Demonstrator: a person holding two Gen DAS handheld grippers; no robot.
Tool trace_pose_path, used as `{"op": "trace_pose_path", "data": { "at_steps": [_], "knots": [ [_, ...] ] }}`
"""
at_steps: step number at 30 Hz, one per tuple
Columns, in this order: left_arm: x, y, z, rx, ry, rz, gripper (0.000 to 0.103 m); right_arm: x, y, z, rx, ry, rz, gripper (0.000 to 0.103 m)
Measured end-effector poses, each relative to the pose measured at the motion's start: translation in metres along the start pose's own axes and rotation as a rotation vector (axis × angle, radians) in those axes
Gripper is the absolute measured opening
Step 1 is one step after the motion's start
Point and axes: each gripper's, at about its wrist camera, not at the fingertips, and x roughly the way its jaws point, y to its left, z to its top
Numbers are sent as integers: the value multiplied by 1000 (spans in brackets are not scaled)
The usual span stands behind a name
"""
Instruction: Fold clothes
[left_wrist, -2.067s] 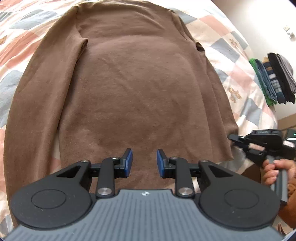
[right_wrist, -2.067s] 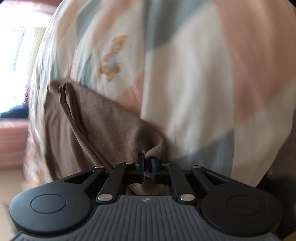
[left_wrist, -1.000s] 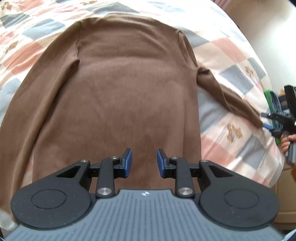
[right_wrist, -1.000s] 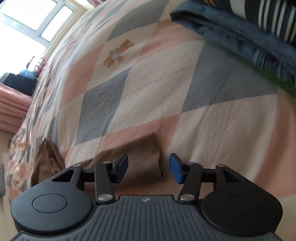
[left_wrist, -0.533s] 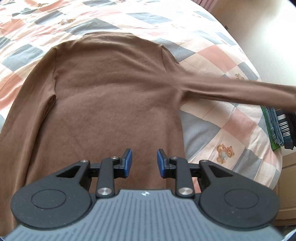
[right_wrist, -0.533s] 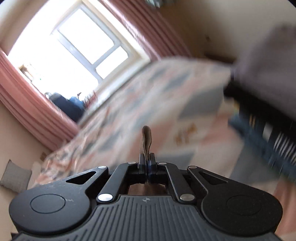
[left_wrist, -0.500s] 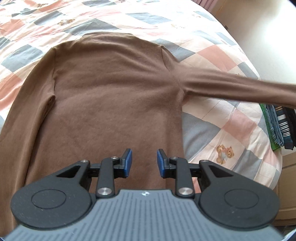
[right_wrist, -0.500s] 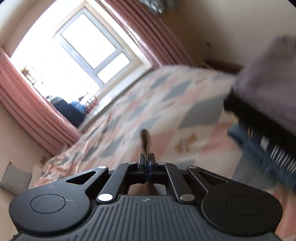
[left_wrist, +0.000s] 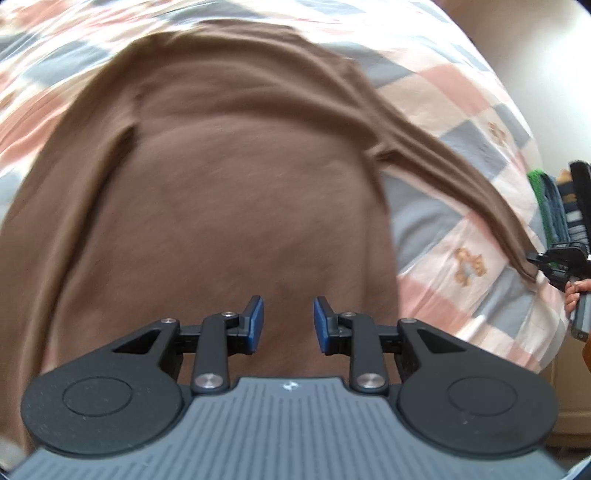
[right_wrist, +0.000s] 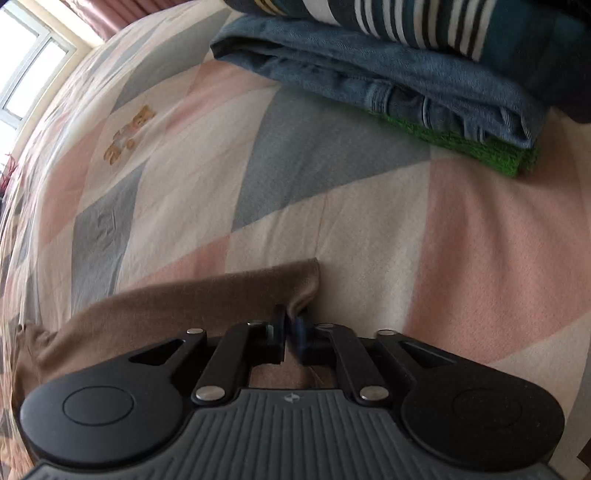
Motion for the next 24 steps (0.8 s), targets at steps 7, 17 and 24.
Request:
{"op": "trace_pose_path", "data": {
  "at_steps": [7, 17, 24],
  "knots": [
    [-63, 102, -53, -190, -46, 122, 38, -77, 58, -53, -205, -101, 69, 62],
    [-84, 271, -134, -661, -82, 128, 39, -54, 178, -282, -306, 339, 320, 65],
    [-53, 330, -162, -858, -82, 26, 42, -69, 237, -371, -405, 389, 326, 64]
  ]
}}
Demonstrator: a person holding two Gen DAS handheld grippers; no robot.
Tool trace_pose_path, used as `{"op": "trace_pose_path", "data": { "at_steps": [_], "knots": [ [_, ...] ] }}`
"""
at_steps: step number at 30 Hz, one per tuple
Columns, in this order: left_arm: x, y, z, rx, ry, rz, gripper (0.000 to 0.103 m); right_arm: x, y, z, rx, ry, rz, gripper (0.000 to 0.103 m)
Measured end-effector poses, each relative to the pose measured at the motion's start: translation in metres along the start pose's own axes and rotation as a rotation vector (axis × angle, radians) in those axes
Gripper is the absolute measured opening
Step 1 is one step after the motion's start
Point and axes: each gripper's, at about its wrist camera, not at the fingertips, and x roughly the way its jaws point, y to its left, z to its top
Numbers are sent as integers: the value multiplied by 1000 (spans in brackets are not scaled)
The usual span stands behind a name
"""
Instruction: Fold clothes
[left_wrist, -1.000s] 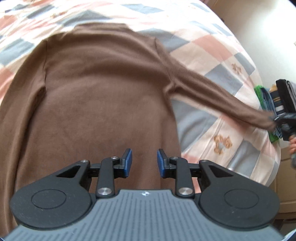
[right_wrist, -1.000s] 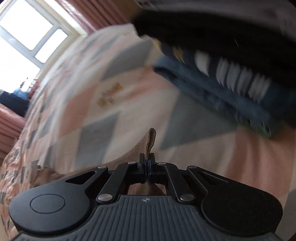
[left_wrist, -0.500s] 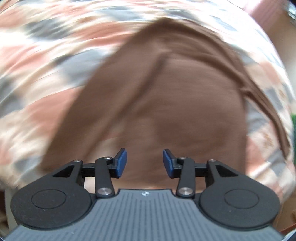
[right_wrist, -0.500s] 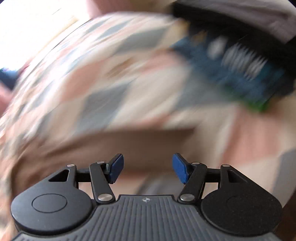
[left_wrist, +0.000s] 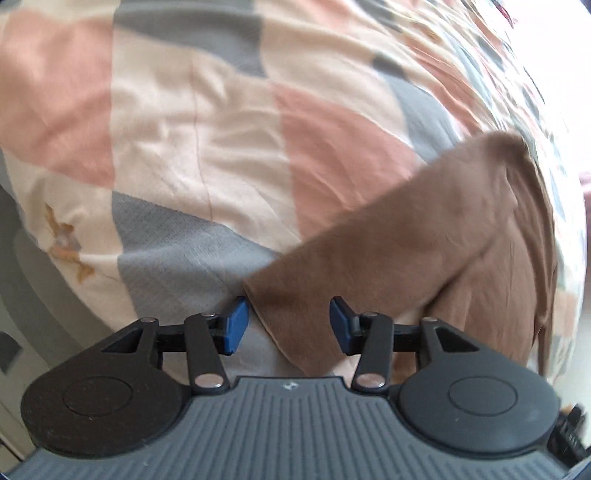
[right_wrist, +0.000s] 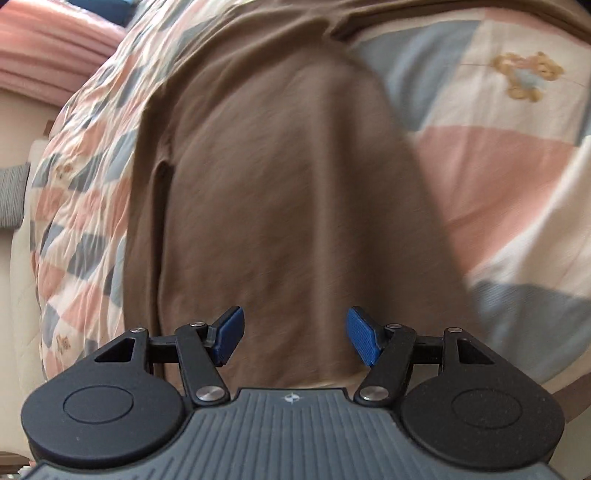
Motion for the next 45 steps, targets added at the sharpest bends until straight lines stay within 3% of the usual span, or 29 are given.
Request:
{"op": "trace_pose_path", "data": {
  "at_steps": [3, 4, 7, 10, 14, 18, 21, 23, 27, 28, 30, 32, 34, 35, 37, 41, 44, 45],
  "knots": [
    [12, 3, 9, 17, 26, -5, 29, -2, 13, -13, 2, -15, -18, 65],
    [11, 1, 11, 43, 21, -6, 0, -4, 16, -16, 6, -23, -24, 65],
    [-16, -14, 24, 175, -68, -40, 0, -8, 20, -21, 22, -48, -41, 65],
    [-73, -40, 61, 369, -263, -90, 0, -10, 23, -21, 33, -74, -46, 65],
    [-139, -60, 129, 563, -486, -67, 0, -10, 30, -20, 39, -93, -44, 65],
    [-155, -72, 172, 715, -562, -12, 0, -11, 37, -23, 37, -101, -39, 65],
    [-126, -67, 174, 786, -523, 50, 0, -11, 37, -27, 46, -100, -51, 65],
    [-84, -55, 175, 801, -452, 141, 1, -10, 35, -30, 56, -94, -66, 65],
    [3, -5, 188, 753, -236, 371, 6, -10, 28, -36, 65, -70, -103, 65],
    [10, 2, 189, 743, -233, 430, 6, -13, 25, -36, 65, -68, -111, 65],
    [3, 13, 191, 662, -247, 447, 6, -20, 15, -38, 68, -78, -124, 65],
    [-18, 19, 183, 580, -270, 418, 6, -31, -2, -40, 88, -108, -143, 65],
    [-40, 10, 159, 593, -255, 329, 8, -41, -24, -43, 141, -142, -156, 65],
    [-48, -1, 142, 611, -216, 252, 9, -46, -36, -45, 170, -159, -160, 65],
    [-50, -25, 103, 653, -97, 87, 24, -52, -57, -50, 222, -180, -156, 65],
    [-17, -85, 18, 759, 130, -141, 28, -47, -86, -54, 280, -181, -111, 65],
    [18, -104, -16, 726, 197, -170, 34, -39, -101, -52, 289, -174, -61, 64],
    [28, -103, -17, 669, 206, -175, 35, -36, -106, -50, 289, -167, -46, 64]
  ]
}}
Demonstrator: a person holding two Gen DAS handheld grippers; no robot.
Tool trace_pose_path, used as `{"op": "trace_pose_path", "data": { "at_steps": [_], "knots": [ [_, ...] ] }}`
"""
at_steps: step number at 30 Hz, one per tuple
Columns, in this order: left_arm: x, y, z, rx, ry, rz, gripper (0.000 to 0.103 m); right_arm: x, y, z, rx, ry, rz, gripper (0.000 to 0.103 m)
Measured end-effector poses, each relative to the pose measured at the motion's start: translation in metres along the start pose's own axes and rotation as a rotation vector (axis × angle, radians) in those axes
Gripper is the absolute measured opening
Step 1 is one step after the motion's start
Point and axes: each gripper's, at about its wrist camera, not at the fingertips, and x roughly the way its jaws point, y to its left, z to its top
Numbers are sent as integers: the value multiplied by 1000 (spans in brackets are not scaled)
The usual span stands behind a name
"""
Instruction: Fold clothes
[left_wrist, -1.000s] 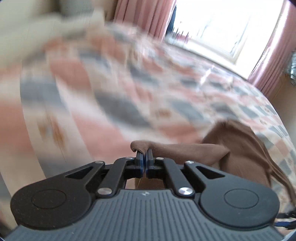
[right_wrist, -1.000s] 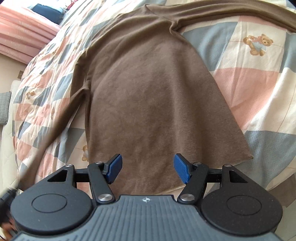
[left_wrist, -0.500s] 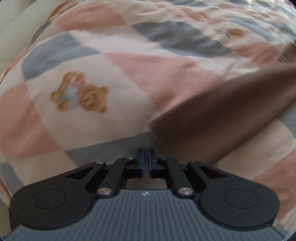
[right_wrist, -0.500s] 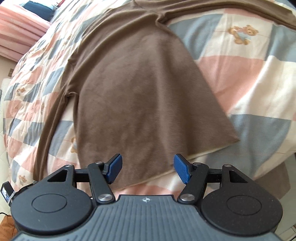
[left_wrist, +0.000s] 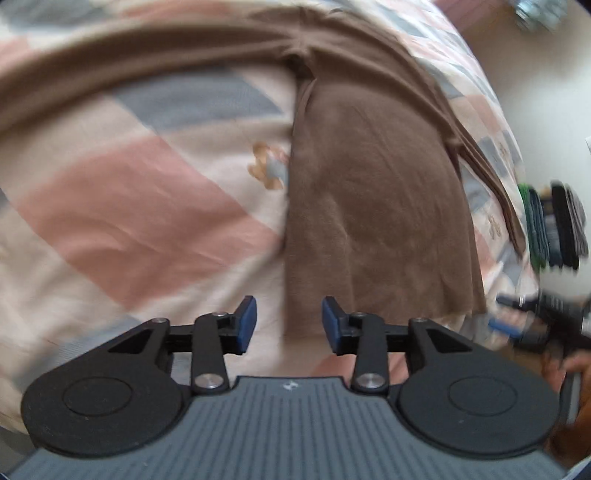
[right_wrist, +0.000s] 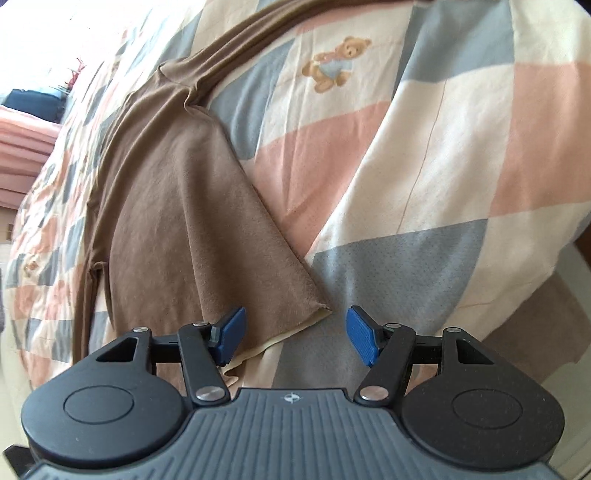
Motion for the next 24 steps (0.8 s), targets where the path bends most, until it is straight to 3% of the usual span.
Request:
{"op": "trace_pose_path", "data": {
  "at_steps": [4, 6, 8, 9, 10, 13, 20, 24],
  "knots": [
    [33, 14, 8, -173, 2, -40, 44, 12, -14, 8, -5, 12, 45, 64],
    [48, 16, 13, -218, 16, -34, 44, 19, -21, 12, 17, 18, 63, 63],
    [53, 14, 9, -247, 17, -61, 38, 27, -26, 13, 44, 27, 96, 56],
    [55, 11, 7, -251, 32, -70, 26, 31, -28, 13, 51, 33, 108, 38],
    [59, 7, 6, -247, 45, -76, 7, 34, -28, 13, 54, 45, 116, 6],
    [53, -11, 6, -179, 41, -59, 2, 28, -18, 19, 15, 52, 137, 4],
    [-26, -27, 1, -52, -69, -33, 2, -69, 3, 51, -193, -29, 128, 3],
    [-19, -30, -14, -16, -29, 29, 2, -74, -6, 53, -237, 5, 29, 3]
  ]
}}
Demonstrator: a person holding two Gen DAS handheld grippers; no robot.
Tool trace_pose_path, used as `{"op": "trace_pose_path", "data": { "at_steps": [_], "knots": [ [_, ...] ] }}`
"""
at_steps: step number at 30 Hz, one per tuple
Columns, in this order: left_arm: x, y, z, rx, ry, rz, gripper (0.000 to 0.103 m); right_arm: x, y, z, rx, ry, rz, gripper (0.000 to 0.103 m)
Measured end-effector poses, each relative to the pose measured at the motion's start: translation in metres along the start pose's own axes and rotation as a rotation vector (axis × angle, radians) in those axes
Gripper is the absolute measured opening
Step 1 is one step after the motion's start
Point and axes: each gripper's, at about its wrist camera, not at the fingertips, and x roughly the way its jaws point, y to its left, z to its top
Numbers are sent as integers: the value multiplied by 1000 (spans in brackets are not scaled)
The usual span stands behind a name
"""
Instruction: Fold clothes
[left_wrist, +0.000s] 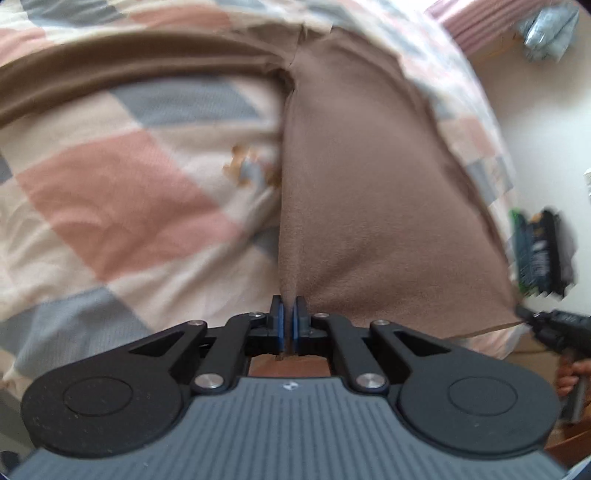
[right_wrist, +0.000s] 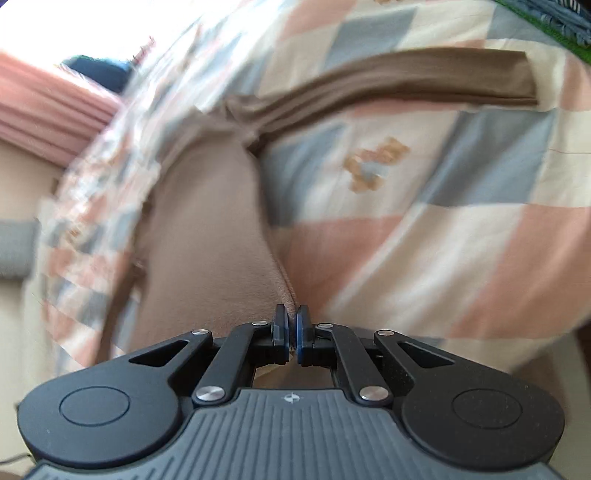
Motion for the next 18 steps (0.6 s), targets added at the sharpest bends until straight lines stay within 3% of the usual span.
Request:
{"op": "trace_pose_path", "data": {
  "at_steps": [5, 8, 10, 11, 12, 13, 14, 16, 18],
  "knots": [
    [50, 4, -28, 1, 81, 109, 2, 53, -23, -18, 17, 112, -121, 2],
    [59, 6, -30, -46, 81, 145, 3, 77, -25, -17, 0, 205, -101, 6],
    [53, 2, -26, -30, 86, 175, 7, 77, -21, -11, -25, 233, -95, 20],
    [48, 0, -23, -5, 87, 198, 8, 73, -18, -7, -55, 222, -105, 20],
    [43, -2, -22, 14, 85, 219, 10, 67, -16, -2, -81, 205, -114, 27],
    [36, -3, -21, 18, 72, 223, 13, 62, -16, 4, -93, 184, -114, 37],
    [29, -4, -20, 21, 60, 226, 16, 59, -16, 10, -99, 162, -111, 40],
    [18, -4, -19, 0, 16, 203, 36, 57, -17, 21, -116, 137, -90, 40],
    [20, -7, -17, -17, -10, 188, 46, 65, -21, 25, -125, 154, -66, 40]
  ]
}}
